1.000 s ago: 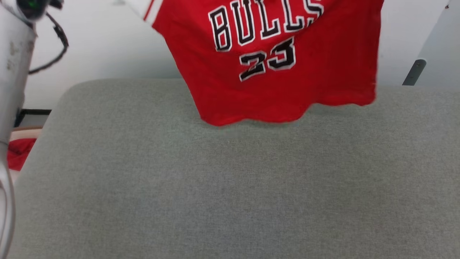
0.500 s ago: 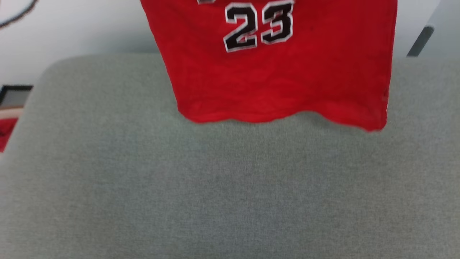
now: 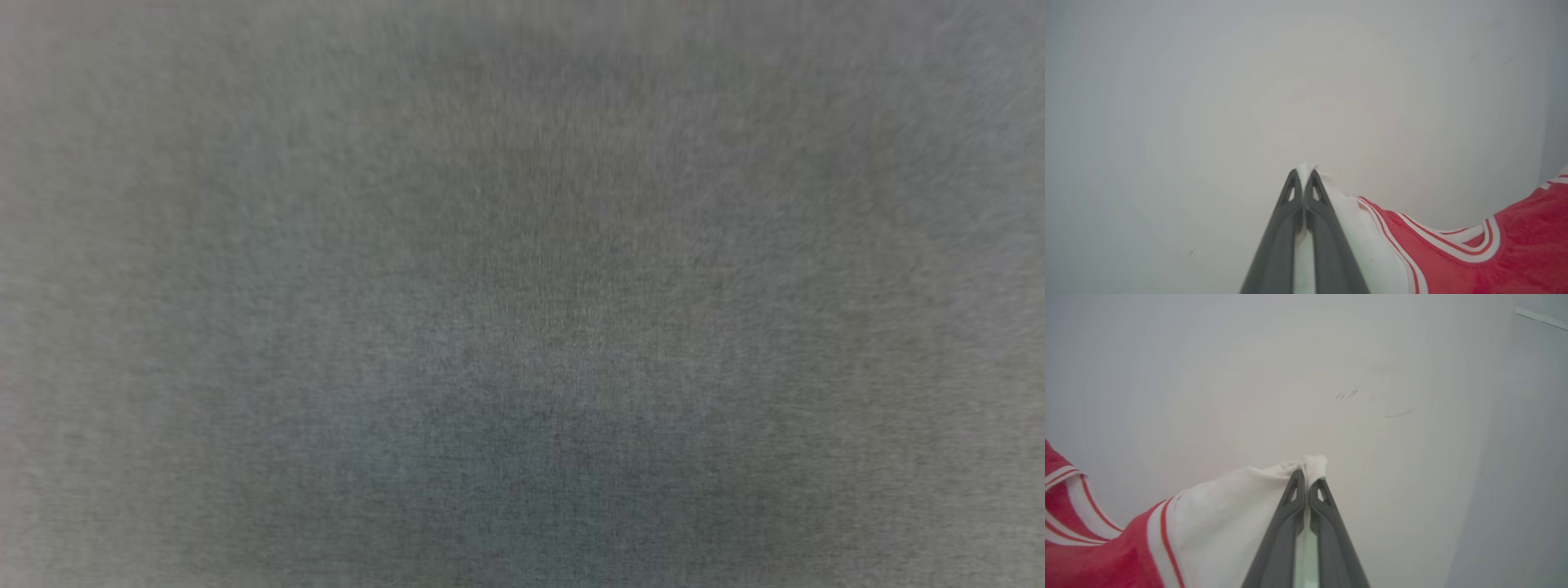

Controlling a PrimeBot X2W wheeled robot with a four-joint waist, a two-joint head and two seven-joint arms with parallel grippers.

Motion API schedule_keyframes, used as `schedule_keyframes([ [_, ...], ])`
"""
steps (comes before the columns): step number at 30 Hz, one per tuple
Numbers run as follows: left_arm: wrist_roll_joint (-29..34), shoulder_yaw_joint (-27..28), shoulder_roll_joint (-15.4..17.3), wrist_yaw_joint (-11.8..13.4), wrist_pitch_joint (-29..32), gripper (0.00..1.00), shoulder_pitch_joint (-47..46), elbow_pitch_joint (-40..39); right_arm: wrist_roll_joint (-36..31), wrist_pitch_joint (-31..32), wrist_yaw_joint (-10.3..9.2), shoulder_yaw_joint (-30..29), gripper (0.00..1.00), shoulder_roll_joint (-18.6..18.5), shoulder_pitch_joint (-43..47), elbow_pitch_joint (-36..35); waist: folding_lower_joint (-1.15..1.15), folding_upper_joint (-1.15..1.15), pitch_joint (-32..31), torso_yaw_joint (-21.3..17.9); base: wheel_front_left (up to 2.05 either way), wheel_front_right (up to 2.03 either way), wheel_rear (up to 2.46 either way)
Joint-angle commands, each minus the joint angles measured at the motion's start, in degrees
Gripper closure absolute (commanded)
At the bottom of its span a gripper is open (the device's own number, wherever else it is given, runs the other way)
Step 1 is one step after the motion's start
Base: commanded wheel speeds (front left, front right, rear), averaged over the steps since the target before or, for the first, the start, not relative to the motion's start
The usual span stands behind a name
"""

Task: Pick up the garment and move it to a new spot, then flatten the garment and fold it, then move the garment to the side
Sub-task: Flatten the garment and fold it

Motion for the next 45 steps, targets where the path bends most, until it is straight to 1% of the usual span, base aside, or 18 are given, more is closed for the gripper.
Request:
schedule_keyframes([
  [1, -0.1, 0.7, -0.4, -0.1, -2.2, 1.0, -2.0, -0.1, -3.9, -0.2, 0.0, -3.0, 1.0, -0.4, -0.8, -3.0, 0.0, 0.0, 12.1, 0.4, 0.0, 0.0, 0.0],
  [4, -0.9, 0.9, -0.7, -0.1, -5.7, 1.0, -4.6, -1.0, -10.6, -0.1, 0.0, -7.7, 1.0, -0.5, -1.1, -8.3, 0.0, 0.0, 16.6, 1.8, 0.0, 0.0, 0.0],
  [7, -2.3, 1.3, -0.9, -0.2, -8.1, 1.0, -6.5, -2.6, -15.5, -0.1, 0.0, -11.7, 1.0, 0.3, -1.2, -12.1, 0.0, 0.0, 20.6, 3.2, 0.0, 0.0, 0.0],
  [9, -3.3, 1.0, -1.3, -0.1, -9.0, 1.0, -6.1, -3.7, -17.3, -0.2, 0.0, -13.8, 1.0, 1.2, -0.5, -13.3, 0.0, 0.0, 22.6, 4.0, 0.0, 0.0, 0.0],
  [12, -5.3, 0.7, -1.5, -0.1, -9.8, 1.0, -4.2, -4.5, -19.1, -0.2, 0.0, -15.0, 1.0, 2.8, 0.7, -13.7, 0.0, 0.0, 24.2, 4.9, 0.0, 0.0, 0.0],
  [14, -5.5, -0.3, -1.1, -0.2, -10.2, 1.0, -3.0, -5.2, -19.9, -0.2, 0.0, -13.9, 1.0, 3.5, 1.6, -13.4, 0.0, 0.0, 24.4, 5.3, 0.0, 0.0, 0.0],
  [19, -6.4, -2.8, -0.8, -0.2, -10.6, 1.0, 1.0, -5.5, -18.3, -0.2, 0.0, -10.9, 1.0, 4.5, 4.8, -11.1, 0.0, 0.0, 22.3, 6.6, 0.0, 0.0, 0.0],
  [24, -8.4, -5.5, -1.0, -0.2, -10.7, 1.0, 6.2, -5.0, -13.8, -0.2, 0.0, -7.3, 1.0, 4.4, 8.2, -5.7, 0.0, 0.0, 18.3, 7.8, 0.0, 0.0, 0.0],
  [27, -10.9, -7.0, -1.1, -0.2, -10.4, 1.0, 10.0, -5.4, -10.4, -0.2, 0.0, -3.6, 1.0, 4.0, 10.2, -3.8, 0.0, 0.0, 15.3, 8.5, 0.0, 0.0, 0.0],
  [30, -12.9, -9.2, -0.1, -0.2, -9.6, 1.0, 13.9, -6.8, -6.5, -0.2, -0.01, 0.8, 1.0, 2.1, 12.9, -5.0, 0.0, 0.0, 12.3, 8.9, 0.0, 0.0, 0.0],
  [32, -14.3, -10.8, 0.7, -0.2, -9.1, 1.0, 17.0, -8.7, -3.1, -0.2, -0.01, 4.0, 1.0, 0.6, 15.7, -7.2, 0.0, 0.0, 9.9, 8.9, 0.0, 0.0, 0.0],
  [36, -17.7, -14.4, 3.3, -0.2, -7.4, 1.0, 23.8, -14.2, 3.3, -0.2, -0.01, 8.8, 1.0, -4.3, 22.7, -12.4, 0.0, 0.0, 4.8, 8.9, 0.0, 0.0, 0.0],
  [40, -19.1, -18.6, 6.6, -0.2, -6.7, 1.0, 31.0, -19.5, 9.0, -0.2, -0.02, 12.3, 1.0, -9.3, 32.0, -18.9, 0.0, 0.0, -0.2, 8.5, 0.0, 0.0, 0.0],
  [43, -19.5, -21.1, 9.9, -0.2, -6.8, 1.0, 36.6, -22.8, 12.0, -0.2, -0.02, 13.9, 1.0, -12.8, 39.7, -24.1, 0.0, 0.0, -3.6, 7.9, 0.0, 0.0, 0.0],
  [44, -19.5, -21.1, 9.9, -0.2, -6.8, 1.0, 36.6, -22.8, 12.0, -0.2, -0.02, 13.9, 1.0, -12.8, 39.7, -24.1, 0.0, 0.0, -3.6, 7.9, 0.0, 0.0, 0.0],
  [45, -20.0, -21.7, 10.8, -0.2, -6.8, 1.0, 38.8, -24.0, 13.0, -0.2, -0.01, 14.2, 1.0, -13.7, 42.3, -25.7, 0.0, 0.0, -4.7, 7.7, 0.0, 0.0, 0.0],
])
